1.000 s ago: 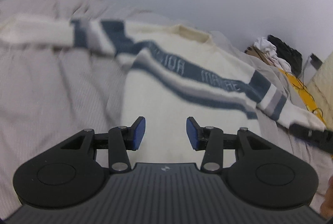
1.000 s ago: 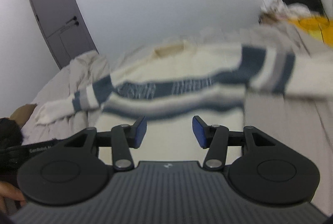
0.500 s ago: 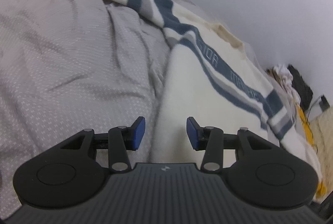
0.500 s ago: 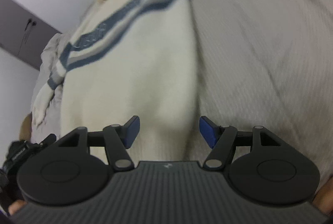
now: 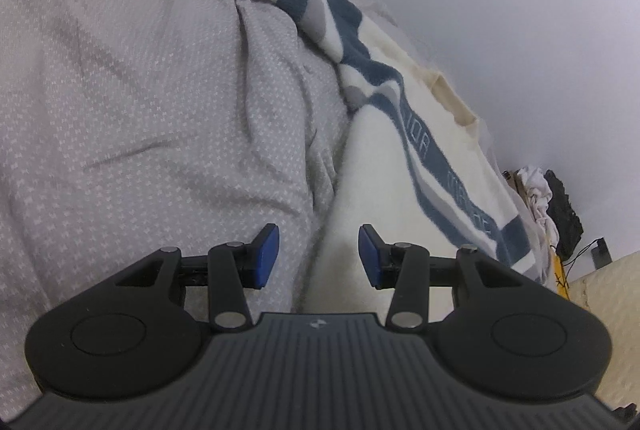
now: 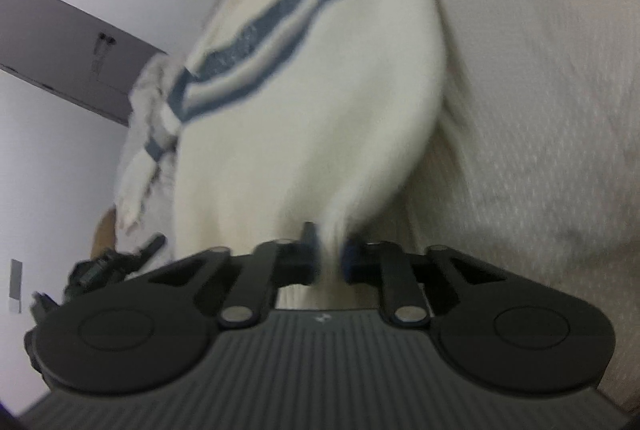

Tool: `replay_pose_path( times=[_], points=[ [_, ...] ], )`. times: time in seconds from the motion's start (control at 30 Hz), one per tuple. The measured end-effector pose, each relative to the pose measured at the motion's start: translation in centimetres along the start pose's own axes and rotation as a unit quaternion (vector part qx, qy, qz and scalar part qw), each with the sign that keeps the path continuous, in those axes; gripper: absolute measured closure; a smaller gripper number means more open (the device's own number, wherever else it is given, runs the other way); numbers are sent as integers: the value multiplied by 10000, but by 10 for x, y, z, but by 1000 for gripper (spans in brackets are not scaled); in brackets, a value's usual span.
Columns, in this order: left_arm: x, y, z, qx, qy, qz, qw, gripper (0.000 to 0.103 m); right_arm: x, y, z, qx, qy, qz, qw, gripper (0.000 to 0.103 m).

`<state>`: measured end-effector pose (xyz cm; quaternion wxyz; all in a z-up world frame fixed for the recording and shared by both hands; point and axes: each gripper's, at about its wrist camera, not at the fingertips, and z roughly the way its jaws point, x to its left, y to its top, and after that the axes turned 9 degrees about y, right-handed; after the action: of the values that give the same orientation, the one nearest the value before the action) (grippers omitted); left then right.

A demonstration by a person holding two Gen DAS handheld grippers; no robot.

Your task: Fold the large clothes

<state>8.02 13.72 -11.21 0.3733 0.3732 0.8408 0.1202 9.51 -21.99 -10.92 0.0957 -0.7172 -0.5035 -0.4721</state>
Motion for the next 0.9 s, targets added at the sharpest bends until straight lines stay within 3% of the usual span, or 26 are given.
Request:
replay_pose_path(
  times=[0.13, 0.27, 0.5, 0.63, 0.67, 0.9],
  points=[
    [7, -2, -1, 104, -201, -165, 9996, 53, 4, 16, -26, -513, 216, -66, 9984, 94],
    [8, -4, 1, 221, -339, -265, 9988, 53, -2, 33, -53, -1039, 169, -68, 9944, 94],
    [-1, -13, 9, 476, -613, -149, 9969, 53, -26, 61, -76, -1729, -583, 86, 9832, 95],
    [-9, -23, 17, 753, -948, -16, 9926, 52, -35, 71, -71, -1891, -1025, 175, 9764, 95],
    [-10, -26, 19, 828, -1019, 48, 9913, 47, -36, 73, -68, -1893, -1093, 187, 9756, 95],
    [-33, -53, 47, 1536, -1292, 424, 9787, 44, -35, 65, -59, -1862, -1256, 68, 9744, 95]
  ],
)
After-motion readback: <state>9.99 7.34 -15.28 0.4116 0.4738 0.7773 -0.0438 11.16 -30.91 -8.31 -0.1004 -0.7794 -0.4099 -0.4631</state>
